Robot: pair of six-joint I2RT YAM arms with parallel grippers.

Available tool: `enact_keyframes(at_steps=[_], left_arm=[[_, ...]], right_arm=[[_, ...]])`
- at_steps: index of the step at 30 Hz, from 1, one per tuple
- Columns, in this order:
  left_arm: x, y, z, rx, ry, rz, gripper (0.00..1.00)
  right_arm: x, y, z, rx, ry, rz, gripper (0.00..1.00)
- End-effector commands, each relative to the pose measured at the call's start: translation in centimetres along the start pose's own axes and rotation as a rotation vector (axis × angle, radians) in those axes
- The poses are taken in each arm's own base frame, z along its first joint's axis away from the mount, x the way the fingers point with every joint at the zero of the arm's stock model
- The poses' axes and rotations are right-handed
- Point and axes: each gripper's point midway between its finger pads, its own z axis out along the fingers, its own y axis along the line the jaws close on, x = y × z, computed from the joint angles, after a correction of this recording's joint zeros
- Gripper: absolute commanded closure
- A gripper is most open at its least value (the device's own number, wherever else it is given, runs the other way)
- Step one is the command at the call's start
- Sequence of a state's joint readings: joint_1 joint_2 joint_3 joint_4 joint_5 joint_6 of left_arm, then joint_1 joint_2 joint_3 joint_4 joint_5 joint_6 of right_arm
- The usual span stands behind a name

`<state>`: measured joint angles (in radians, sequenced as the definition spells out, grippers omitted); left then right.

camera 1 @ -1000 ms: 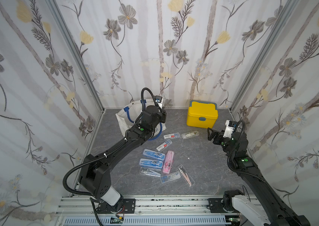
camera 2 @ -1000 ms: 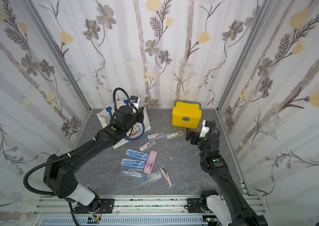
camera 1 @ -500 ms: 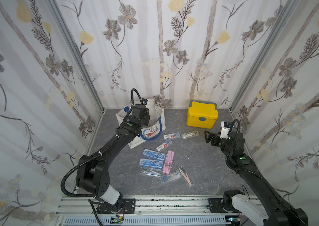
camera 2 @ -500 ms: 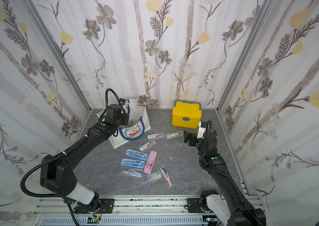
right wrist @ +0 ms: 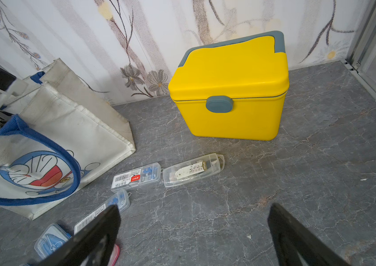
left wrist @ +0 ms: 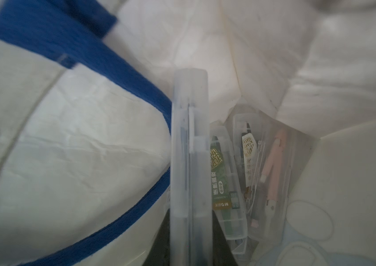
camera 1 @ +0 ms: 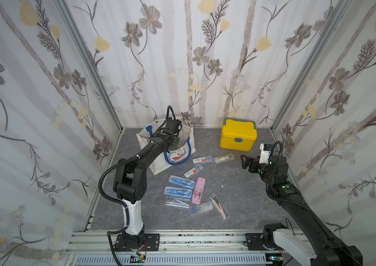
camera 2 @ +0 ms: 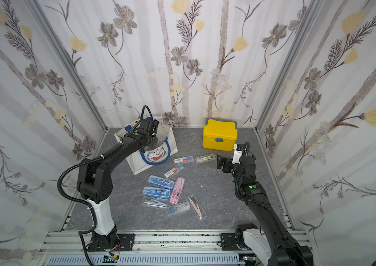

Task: Put the compass set into the canvas bag
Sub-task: Place the compass set in the canvas bag.

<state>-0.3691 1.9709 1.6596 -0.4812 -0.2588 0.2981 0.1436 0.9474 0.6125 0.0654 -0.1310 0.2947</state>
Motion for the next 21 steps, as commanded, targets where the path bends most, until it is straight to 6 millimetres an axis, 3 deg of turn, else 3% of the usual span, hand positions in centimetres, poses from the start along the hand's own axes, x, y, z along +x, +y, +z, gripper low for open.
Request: enact_keyframes(at_steps=[1, 5, 8, 12, 21], left_arm=[[1.2, 0.0, 0.7, -0.007, 0.068, 0.057, 0.82], [1.1, 0.0, 1.1, -0.01, 0.067, 0.055, 0.76], [0.7, 0.1, 0.9, -0.014, 0.049, 0.034, 0.64], [-0.2, 0.3, 0.4, -0.019, 0.012, 0.003, 0.56], [-3.9, 1.2, -3.2, 0.016, -0.146, -0.101, 0.43]], right_arm=[[-0.4, 0.0, -0.1, 0.0, -0.017, 0.002, 0.0], [-0.4, 0.1, -0.1, -0.001, -0.018, 0.009, 0.01], [-0.3, 0.0, -0.1, 0.001, -0.017, 0.014, 0.01], [-0.2, 0.0, -0.1, -0.003, -0.015, 0.023, 0.01], [0.5, 0.2, 0.7, -0.012, 0.042, 0.036, 0.01]])
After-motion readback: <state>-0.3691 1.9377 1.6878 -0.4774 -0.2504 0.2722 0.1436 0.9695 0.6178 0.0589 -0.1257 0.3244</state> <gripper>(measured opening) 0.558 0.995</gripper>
